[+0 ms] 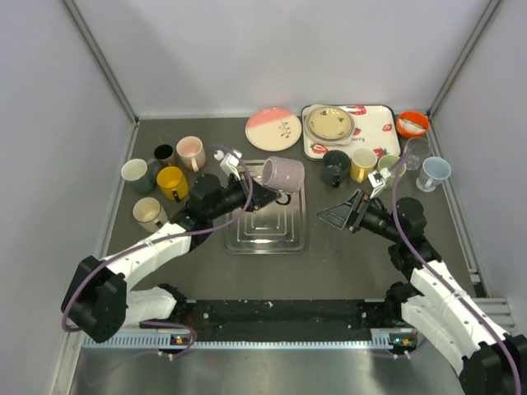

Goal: Turn the mug right side up

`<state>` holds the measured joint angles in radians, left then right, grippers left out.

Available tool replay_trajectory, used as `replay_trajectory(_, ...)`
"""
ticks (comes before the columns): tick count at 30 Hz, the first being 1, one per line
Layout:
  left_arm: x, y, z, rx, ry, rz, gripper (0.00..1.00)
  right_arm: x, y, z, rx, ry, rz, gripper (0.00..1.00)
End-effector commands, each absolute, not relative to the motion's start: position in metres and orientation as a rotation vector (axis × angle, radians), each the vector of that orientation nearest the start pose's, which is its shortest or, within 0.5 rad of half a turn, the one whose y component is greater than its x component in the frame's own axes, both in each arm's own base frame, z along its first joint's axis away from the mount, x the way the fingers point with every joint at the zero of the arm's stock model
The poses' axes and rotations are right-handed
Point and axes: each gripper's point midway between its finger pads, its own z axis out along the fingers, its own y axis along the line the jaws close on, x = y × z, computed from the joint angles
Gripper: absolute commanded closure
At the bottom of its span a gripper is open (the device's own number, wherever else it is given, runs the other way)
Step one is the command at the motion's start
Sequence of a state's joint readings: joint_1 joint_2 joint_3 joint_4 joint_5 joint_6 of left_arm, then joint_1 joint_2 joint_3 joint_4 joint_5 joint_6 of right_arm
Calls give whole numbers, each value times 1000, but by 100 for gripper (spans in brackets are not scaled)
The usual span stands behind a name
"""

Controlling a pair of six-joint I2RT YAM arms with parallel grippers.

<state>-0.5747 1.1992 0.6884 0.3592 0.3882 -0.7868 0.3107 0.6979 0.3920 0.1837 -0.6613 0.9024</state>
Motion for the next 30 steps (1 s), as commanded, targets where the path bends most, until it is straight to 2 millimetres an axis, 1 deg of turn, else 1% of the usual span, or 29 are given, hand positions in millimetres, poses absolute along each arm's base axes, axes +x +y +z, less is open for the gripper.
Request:
replay_trajectory(1, 238, -294, 336, 171, 1487, -1654, 100, 194, 221, 268, -150, 1712, 1588, 1)
replay_trajectory(2, 236, -294, 336, 163, 1484, -1674, 100, 192, 225, 265, -152, 1738, 1632, 1)
replay_trajectory(4, 232, -295, 337, 153, 1477, -1706, 100, 190, 231, 271, -185, 1720, 1668, 2)
replay_trajectory(5, 231, -296, 338, 155, 1473, -1715, 100, 189, 234, 270, -198, 1727, 1677, 3)
replay_trajectory(6, 228, -299, 338, 156, 1476, -1730, 100, 188, 240, 270, -221, 1737, 1684, 5)
replay_trajectory(9, 222, -305, 338, 168, 1470, -1768, 100, 188, 249, 265, -249, 1765, 1673, 9)
replay_trajectory(11, 219, -309, 337, 188, 1469, -1782, 100, 189, 253, 270, -261, 1752, 1678, 11)
replay_trajectory(12, 218, -310, 334, 188, 1483, -1786, 100, 190, 254, 272, -267, 1747, 1680, 11)
replay_trajectory(14, 216, -311, 330, 191, 1485, -1799, 100, 193, 257, 277, -276, 1739, 1677, 12)
replay_trajectory(19, 209, -314, 330, 209, 1487, -1830, 100, 206, 263, 291, -283, 1707, 1669, 15)
replay_trajectory(21, 207, -315, 329, 210, 1493, -1833, 100, 210, 268, 291, -282, 1712, 1679, 16)
replay_trajectory(23, 204, -317, 327, 214, 1496, -1844, 100, 212, 272, 297, -293, 1695, 1687, 19)
replay_trajectory(24, 202, -319, 326, 219, 1498, -1851, 100, 211, 278, 294, -302, 1709, 1700, 20)
replay_trajectory(25, 201, -319, 326, 220, 1497, -1854, 100, 212, 280, 297, -312, 1700, 1705, 22)
replay_trajectory(27, 198, -320, 325, 225, 1493, -1868, 100, 211, 286, 298, -323, 1703, 1721, 25)
replay_trajectory(28, 198, -319, 325, 222, 1492, -1873, 100, 213, 288, 296, -321, 1707, 1727, 30)
replay_trajectory(30, 195, -319, 325, 226, 1488, -1887, 100, 213, 290, 300, -322, 1687, 1743, 37)
